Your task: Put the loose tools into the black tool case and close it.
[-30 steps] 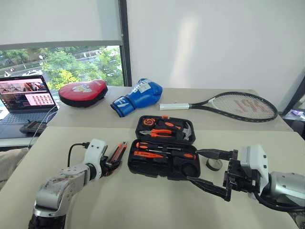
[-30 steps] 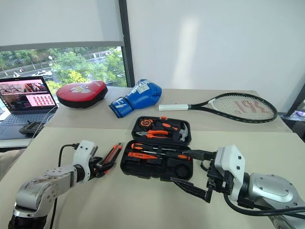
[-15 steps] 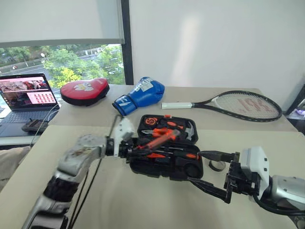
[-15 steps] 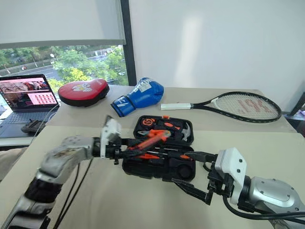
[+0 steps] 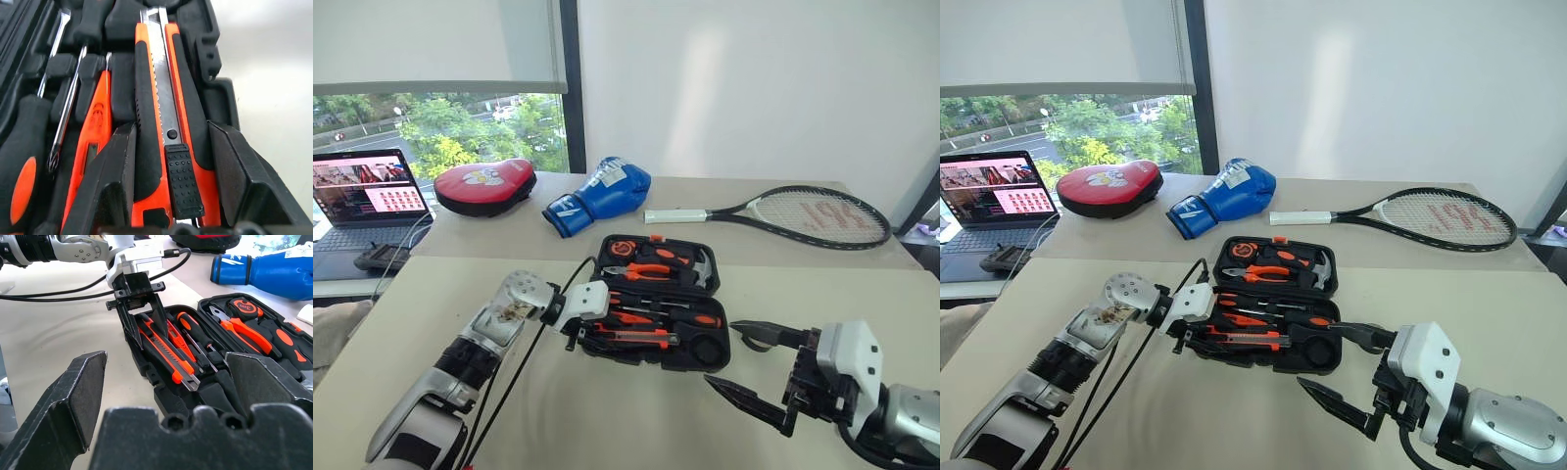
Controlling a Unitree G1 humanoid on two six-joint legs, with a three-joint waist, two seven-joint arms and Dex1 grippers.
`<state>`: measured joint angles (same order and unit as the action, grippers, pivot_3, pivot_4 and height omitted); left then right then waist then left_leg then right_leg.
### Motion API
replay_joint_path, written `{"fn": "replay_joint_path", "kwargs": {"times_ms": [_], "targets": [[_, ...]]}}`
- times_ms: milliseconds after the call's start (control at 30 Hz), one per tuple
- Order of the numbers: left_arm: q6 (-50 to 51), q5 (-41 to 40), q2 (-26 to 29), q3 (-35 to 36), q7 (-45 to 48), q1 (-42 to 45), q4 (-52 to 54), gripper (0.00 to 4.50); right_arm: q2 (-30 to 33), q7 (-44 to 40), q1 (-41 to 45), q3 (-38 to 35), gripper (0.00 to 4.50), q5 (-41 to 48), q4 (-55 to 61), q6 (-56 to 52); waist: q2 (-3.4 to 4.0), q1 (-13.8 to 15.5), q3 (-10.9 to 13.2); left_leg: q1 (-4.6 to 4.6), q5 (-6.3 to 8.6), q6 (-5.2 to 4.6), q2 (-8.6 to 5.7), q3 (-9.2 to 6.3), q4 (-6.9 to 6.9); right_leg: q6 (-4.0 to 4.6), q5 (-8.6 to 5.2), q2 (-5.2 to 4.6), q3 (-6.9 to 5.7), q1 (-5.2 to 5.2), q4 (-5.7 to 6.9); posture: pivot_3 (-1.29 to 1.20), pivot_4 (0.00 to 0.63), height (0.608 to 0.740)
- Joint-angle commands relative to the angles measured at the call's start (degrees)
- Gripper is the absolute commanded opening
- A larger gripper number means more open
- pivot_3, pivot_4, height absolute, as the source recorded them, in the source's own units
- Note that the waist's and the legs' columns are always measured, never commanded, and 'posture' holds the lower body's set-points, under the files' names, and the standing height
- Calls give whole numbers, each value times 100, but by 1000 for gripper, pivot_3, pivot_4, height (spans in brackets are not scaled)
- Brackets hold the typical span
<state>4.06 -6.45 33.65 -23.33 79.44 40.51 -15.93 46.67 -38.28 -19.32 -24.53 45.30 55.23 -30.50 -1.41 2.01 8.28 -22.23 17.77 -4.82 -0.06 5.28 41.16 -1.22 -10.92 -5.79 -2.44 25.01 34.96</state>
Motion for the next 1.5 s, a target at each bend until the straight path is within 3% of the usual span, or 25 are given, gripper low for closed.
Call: {"fn": "replay_joint_path", "kwargs": {"times_ms": [33, 300, 367, 500, 633, 667, 733, 967, 1000, 1200, 1500], "targets": [[-388, 245, -5, -76, 185, 143, -330, 1746, 6, 39, 52, -97, 4500, 45, 115, 72, 0, -3, 0, 1, 0, 0, 1, 0, 2, 0, 0, 0, 0, 0, 1, 0, 150, 740], [-332, 109, 11, -3, 587, 199, -434, 1746, 17, -9, 116, -17, 4500, -4, 46, 86, 0, -29, 0, 1, -1, 2, 6, -2, 11, -1, 1, 7, 2, 0, 6, 0, 150, 740], [-96, -8, 61, 24, 780, 205, -354, 2748, 24, -34, 111, -22, 4500, -8, 35, 89, 0, -50, 0, 0, -1, 2, 7, -2, 11, -1, 1, 9, 2, 0, 6, 0, 150, 740], [-81, -152, 3, 330, 573, 223, -237, 4051, 21, -61, 81, -53, 4500, -14, 34, 95, 0, -105, 0, -1, -1, 3, 9, -1, 12, -5, -1, 14, 4, 0, 5, 0, 150, 740], [503, -639, -92, 819, 295, 177, 84, 4051, 2, -64, 38, -40, 4500, -73, 25, 113, 0, -116, 0, -5, -2, 4, 7, -2, 13, -9, -3, 13, 3, 2, 4, 0, 150, 740], [883, -823, -154, 958, 159, 183, 197, 3526, -2, -61, 40, -34, 4500, -81, 21, 116, -1, -118, 1, -7, -2, 4, 8, -2, 15, -9, -3, 12, 4, 2, 4, 0, 150, 740], [1056, -864, -224, 1006, 23, 146, 354, 3005, 2, -68, 63, -33, 4500, -84, -6, 122, -1, -104, 1, -11, -1, 2, 7, -5, 25, -12, -2, 10, 3, 2, 6, 0, 150, 740], [2445, -1173, -827, 1261, -1245, -374, 1271, 203, 21, -93, 138, -53, 4500, -133, -60, 114, -1, -97, 1, -9, 4, -6, 4, -5, 50, -31, 8, 6, 8, -13, 6, 0, 150, 740], [2419, -1135, -853, 1278, -1411, -598, 1466, 44, 18, -94, 117, -82, 4500, -129, -42, 108, -1, -100, 1, -9, 4, -5, 4, -5, 50, -34, 10, 6, 9, -12, 5, 0, 150, 740], [1965, -805, -780, 1178, -1980, -1655, 1776, 44, -3, -89, 45, -115, 4500, -152, -32, 115, 1, -125, 0, 1, -2, 5, 11, -7, 44, -32, 11, 4, 14, -11, 9, 0, 150, 740], [1518, -129, -724, 599, -2193, -1949, 893, 44, 97, -62, 183, -58, 4500, -169, -183, -14, 46, -94, -41, 102, 17, -22, 7, -5, 32, 11, -16, -52, 9, -93, 1, 0, 150, 740]]}}
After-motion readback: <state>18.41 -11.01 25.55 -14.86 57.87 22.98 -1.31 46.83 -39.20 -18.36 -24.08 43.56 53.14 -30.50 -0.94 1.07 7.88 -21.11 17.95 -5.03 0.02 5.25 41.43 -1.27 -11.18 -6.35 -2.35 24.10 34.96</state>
